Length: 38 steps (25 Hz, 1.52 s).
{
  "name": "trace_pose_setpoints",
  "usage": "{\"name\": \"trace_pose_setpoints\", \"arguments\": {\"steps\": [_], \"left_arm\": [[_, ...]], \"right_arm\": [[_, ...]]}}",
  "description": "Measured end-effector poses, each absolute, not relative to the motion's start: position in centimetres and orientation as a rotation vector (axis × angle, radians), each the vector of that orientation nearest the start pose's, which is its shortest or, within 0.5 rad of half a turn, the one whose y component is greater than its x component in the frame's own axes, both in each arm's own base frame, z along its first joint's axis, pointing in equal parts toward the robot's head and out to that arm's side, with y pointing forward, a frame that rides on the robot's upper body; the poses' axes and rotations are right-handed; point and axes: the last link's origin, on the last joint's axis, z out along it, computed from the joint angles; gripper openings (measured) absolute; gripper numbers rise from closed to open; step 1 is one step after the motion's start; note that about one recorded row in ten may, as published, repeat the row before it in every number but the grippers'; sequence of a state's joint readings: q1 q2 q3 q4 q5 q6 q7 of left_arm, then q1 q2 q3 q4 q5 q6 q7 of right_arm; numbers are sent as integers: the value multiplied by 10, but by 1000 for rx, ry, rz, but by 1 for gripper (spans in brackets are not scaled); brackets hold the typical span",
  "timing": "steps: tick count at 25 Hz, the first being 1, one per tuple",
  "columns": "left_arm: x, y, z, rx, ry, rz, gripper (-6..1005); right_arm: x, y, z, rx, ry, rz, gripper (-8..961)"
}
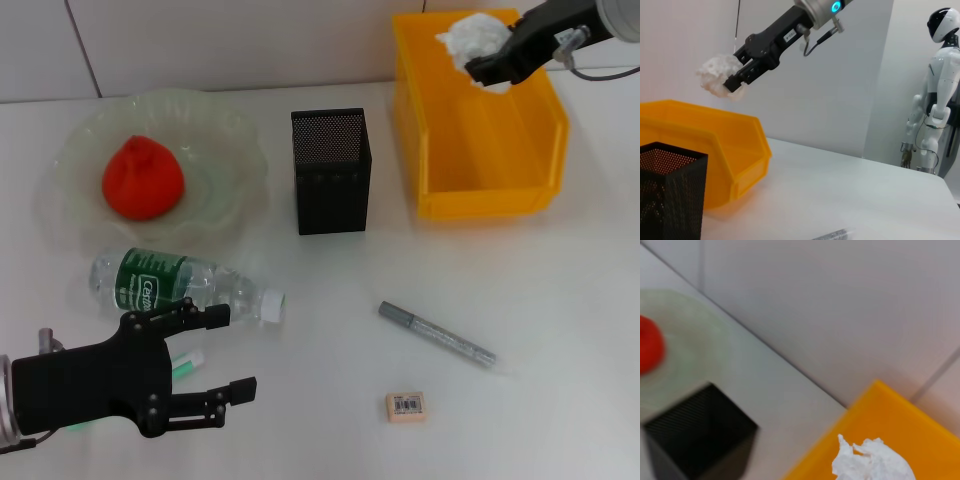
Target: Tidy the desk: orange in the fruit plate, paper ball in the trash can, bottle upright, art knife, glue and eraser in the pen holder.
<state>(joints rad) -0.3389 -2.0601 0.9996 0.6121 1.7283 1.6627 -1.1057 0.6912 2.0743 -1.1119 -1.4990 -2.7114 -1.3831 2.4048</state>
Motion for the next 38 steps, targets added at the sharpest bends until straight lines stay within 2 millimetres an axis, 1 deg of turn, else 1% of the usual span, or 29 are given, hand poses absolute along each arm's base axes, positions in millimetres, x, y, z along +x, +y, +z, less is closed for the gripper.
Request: {"name": "trace_pose_setpoints", "arguments": {"steps": [4,8,9,13,19,23,24,25,27,29,32,33,34,35,38], "left_arm": [[-275,263,-22,-2840,-374,-859,864],[-276,263,-22,-2843,-374,-852,863],[-276,263,-22,-2843,-374,-852,863],[-276,263,-22,-2843,-375,-849,863],[-276,263,-22,-2843,-375,-849,863],[-277,262,-23,-2842,-379,-848,863],[-277,262,-23,-2842,-380,-847,863],[-277,262,-23,-2842,-380,-847,863],[-278,262,-21,-2838,-379,-845,863],[-278,262,-21,-2835,-379,-846,862],[-279,261,-20,-2832,-377,-849,862],[-279,261,-20,-2832,-377,-849,862],[-279,261,-20,-2832,-376,-849,862],[-279,261,-20,-2832,-376,-849,862],[-279,261,-19,-2825,-359,-850,862]], "right_arm": [[163,426,87,-2230,609,-265,461],[170,430,83,-2218,628,-264,461],[174,432,82,-2210,633,-259,474],[176,433,79,-2209,630,-261,525],[182,435,76,-2207,655,-263,730],[182,434,77,-2203,658,-251,770],[180,433,79,-2203,667,-212,780],[180,433,79,-2203,667,-212,790],[175,429,82,-2223,670,-129,810],[167,419,87,-2258,649,-21,830],[155,400,94,-2323,584,175,840],[154,393,96,-2343,566,229,840],[152,378,98,-2393,522,350,840],[152,378,98,-2393,522,350,840],[161,358,99,-2438,484,465,840]]}}
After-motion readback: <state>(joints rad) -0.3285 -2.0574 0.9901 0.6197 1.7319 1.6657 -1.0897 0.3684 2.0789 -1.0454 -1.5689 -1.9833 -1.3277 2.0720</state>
